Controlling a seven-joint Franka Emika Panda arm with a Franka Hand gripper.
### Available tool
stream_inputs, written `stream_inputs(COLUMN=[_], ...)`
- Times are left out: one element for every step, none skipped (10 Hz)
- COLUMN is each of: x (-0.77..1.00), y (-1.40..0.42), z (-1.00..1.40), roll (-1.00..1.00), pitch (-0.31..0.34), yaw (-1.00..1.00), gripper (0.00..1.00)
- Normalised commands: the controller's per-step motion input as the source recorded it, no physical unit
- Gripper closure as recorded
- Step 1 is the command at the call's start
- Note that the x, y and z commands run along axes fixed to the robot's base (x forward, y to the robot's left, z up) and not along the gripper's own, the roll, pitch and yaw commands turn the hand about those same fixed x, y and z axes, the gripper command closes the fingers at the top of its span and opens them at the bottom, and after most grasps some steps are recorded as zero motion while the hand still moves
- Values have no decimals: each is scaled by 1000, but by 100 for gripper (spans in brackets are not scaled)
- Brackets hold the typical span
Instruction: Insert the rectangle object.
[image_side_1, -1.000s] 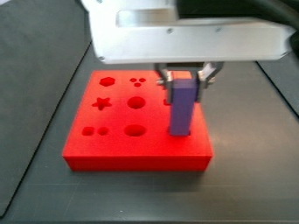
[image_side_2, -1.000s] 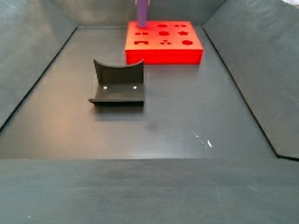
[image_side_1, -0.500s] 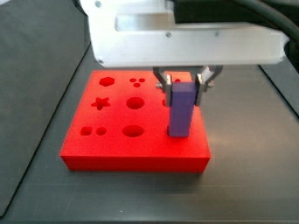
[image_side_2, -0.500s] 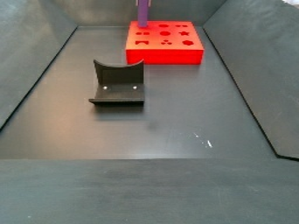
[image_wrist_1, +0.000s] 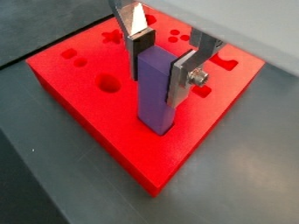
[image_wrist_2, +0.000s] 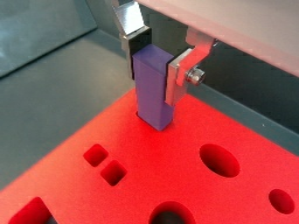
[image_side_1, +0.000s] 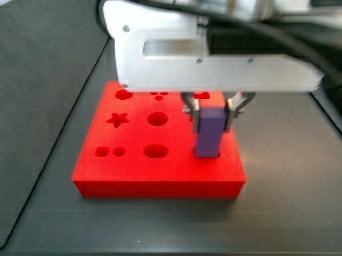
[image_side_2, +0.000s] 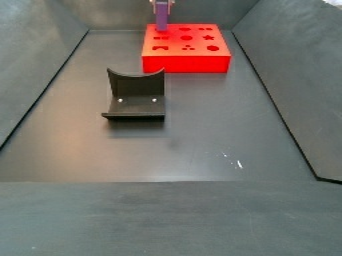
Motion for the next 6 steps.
stream_inputs(x=[-140, -14, 0, 0, 0, 0], y=[0, 0, -3, -40, -3, 0], z=[-557, -606, -606, -563, -429, 0], roll=[0, 0, 0, 0, 0, 0], pitch=[-130, -141, -147, -149, -116, 0], yaw=[-37, -40, -49, -54, -31, 0], gripper=[100, 100, 100, 100, 100, 100])
